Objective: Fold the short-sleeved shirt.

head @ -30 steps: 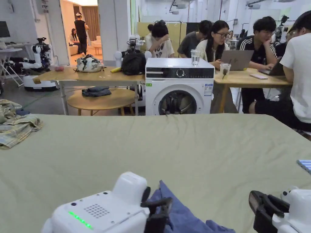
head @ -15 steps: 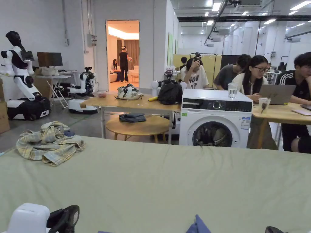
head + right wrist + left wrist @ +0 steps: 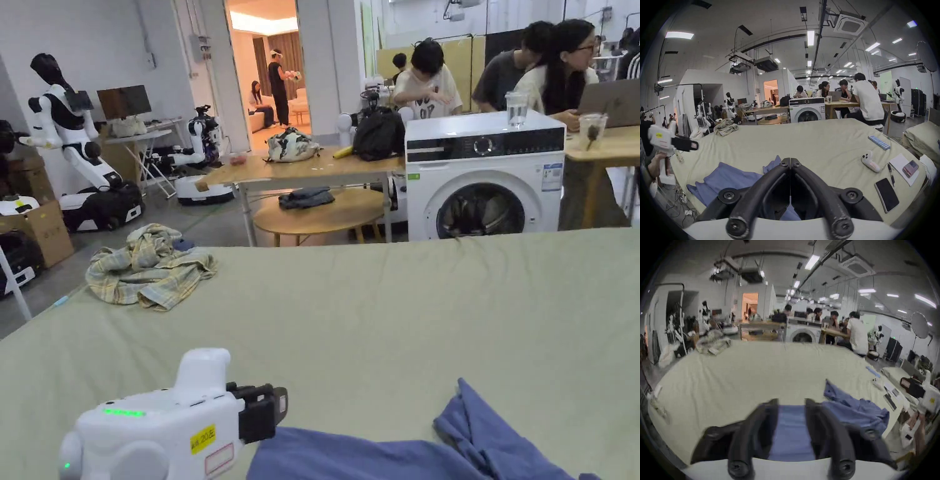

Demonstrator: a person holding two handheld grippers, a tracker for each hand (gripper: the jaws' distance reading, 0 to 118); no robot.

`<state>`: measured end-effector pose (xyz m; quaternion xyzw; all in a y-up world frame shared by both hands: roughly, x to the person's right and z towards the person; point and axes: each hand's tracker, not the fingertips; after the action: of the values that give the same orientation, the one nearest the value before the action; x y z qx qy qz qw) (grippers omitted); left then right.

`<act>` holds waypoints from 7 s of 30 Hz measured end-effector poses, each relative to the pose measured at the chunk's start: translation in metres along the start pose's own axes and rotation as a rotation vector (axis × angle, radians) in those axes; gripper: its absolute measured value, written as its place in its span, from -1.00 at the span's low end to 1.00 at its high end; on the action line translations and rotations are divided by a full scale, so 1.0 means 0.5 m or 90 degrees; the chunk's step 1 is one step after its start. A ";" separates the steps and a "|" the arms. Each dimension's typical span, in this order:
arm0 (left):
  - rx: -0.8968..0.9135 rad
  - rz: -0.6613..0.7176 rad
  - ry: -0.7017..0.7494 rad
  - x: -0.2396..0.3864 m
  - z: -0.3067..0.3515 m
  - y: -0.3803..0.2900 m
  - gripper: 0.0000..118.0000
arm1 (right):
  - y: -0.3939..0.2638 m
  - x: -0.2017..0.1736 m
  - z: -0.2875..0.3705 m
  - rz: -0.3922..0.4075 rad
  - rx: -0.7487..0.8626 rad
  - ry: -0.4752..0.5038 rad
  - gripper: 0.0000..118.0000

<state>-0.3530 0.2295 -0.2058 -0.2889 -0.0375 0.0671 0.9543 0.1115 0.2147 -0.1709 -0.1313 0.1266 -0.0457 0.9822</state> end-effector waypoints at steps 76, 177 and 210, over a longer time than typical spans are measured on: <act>0.402 0.059 0.080 -0.042 0.326 0.432 -1.00 | 0.585 -0.023 -0.145 -0.029 0.089 0.028 -0.94; -0.147 0.172 0.103 -0.056 0.027 -0.339 -0.82 | -0.031 0.016 -0.090 0.013 -0.110 0.025 -1.00; -0.128 0.198 0.083 -0.061 0.018 -0.341 -0.99 | 0.012 0.055 -0.608 -0.050 -0.431 -0.026 -1.00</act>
<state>-0.3659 0.0895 -0.1045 -0.3886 0.0631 0.1908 0.8992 0.0593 0.1422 -0.4631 -0.4558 0.1100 -0.0360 0.8825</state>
